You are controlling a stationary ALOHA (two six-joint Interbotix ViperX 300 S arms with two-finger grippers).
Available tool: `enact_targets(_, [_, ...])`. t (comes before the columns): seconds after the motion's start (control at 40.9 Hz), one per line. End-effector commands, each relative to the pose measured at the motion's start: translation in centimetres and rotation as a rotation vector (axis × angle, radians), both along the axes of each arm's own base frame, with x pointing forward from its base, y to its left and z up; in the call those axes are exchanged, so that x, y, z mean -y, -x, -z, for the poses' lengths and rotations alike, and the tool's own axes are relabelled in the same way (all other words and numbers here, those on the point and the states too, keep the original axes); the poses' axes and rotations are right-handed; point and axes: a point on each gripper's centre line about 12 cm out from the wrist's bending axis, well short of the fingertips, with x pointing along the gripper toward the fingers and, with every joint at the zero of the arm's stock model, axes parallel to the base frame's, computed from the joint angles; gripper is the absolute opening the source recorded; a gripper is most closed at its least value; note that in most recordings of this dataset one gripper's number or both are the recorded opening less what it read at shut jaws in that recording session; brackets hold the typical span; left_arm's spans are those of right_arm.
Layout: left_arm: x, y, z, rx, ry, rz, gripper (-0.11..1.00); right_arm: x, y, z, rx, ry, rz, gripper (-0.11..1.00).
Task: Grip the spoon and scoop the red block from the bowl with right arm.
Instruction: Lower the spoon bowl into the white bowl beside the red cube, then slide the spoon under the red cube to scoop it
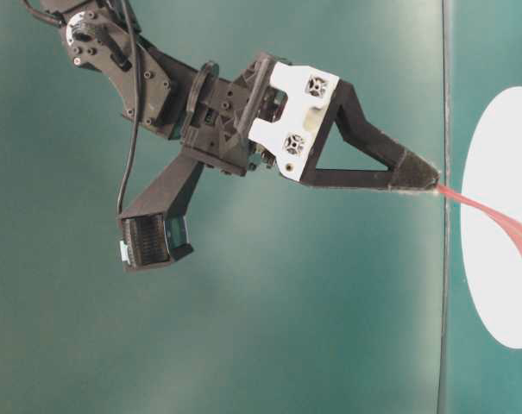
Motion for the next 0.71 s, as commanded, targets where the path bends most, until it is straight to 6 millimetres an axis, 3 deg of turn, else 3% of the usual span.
enact_targets(0.0, [-0.07, -0.22, -0.84, 0.027, -0.005, -0.002, 0.0, -0.05, -0.5, -1.66, 0.051, 0.007, -0.001, 0.25])
enact_targets(0.685, [-0.07, -0.21, -0.82, 0.026, -0.002, -0.003, 0.0, -0.04, 0.14, -2.05, 0.088, 0.006, 0.009, 0.25])
